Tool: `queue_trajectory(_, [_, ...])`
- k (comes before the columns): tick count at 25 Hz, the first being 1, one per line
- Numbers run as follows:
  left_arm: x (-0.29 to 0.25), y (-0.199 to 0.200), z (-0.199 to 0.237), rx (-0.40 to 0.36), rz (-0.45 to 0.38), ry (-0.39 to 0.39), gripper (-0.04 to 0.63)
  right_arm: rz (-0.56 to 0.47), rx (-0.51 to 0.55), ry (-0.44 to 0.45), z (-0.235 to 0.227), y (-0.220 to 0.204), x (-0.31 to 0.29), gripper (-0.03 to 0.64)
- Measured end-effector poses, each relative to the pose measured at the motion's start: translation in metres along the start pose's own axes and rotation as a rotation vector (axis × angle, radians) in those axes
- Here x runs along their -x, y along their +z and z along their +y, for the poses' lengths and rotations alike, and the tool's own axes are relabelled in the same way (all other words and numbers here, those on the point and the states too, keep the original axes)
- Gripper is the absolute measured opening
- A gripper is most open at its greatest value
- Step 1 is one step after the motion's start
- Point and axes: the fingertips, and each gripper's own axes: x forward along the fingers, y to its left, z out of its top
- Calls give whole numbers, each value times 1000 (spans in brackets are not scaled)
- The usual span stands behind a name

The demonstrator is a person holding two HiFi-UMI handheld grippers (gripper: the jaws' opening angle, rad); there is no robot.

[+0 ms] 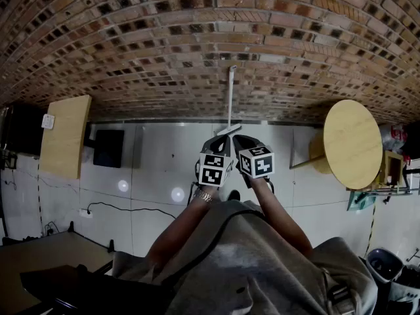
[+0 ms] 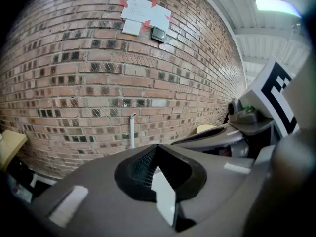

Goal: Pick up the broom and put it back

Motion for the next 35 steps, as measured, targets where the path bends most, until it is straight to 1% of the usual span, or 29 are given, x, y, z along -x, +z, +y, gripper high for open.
queue_trajectory(3, [-28,32,42,5,-22,15,-28,-12,17,-28,-16,33,-31,-20])
queue_trajectory(5, [-43,61,69,13,-46,22,-28,-47,11,-60,-32,62,-49,-20])
queue_trajectory(8, [-62,101,102,16,-80,17,-28,-117,-26,-145,-71,103,-82,-14])
queue_trajectory(10, [-74,118,119,17,-83,9,-28,-127,-28,-205,-102,121,-112,-14])
queue_trajectory(12, [-84,124,129,12,-73,-3,-28,-98,-8,-235,-125,131,-145,48])
queue_trajectory(14, [-95,125,133,8,-57,-18,-28,-57,17,-240,-144,137,-173,60])
queue_trajectory(17, [-105,125,141,34,-40,-23,-28,30,38,-237,-164,132,-210,117])
queue_trajectory(19, [-108,125,150,57,-34,-8,-28,92,23,-237,-178,122,-238,167])
queue_trajectory(21, [-110,125,162,75,-26,15,-28,138,-25,-240,-191,114,-264,220])
queue_trajectory(22, [-110,124,167,84,-21,26,-28,155,-43,-246,-197,111,-274,225])
queue_trajectory(25, [-113,122,178,105,-12,59,-28,205,-30,-279,-219,109,-295,222])
queue_trajectory(26, [-114,121,183,109,-10,73,-28,217,-16,-301,-224,111,-300,205])
queue_trajectory(28, [-112,121,194,111,-9,104,-28,216,4,-354,-231,114,-302,125])
queue_trajectory(29, [-111,122,198,111,-9,118,-28,209,3,-371,-232,114,-301,101])
queue_trajectory(31, [-110,127,204,113,-16,137,-28,189,4,-371,-231,114,-296,98])
queue_trajectory(35, [-114,145,204,99,-41,140,-28,195,36,-308,-228,107,-287,97])
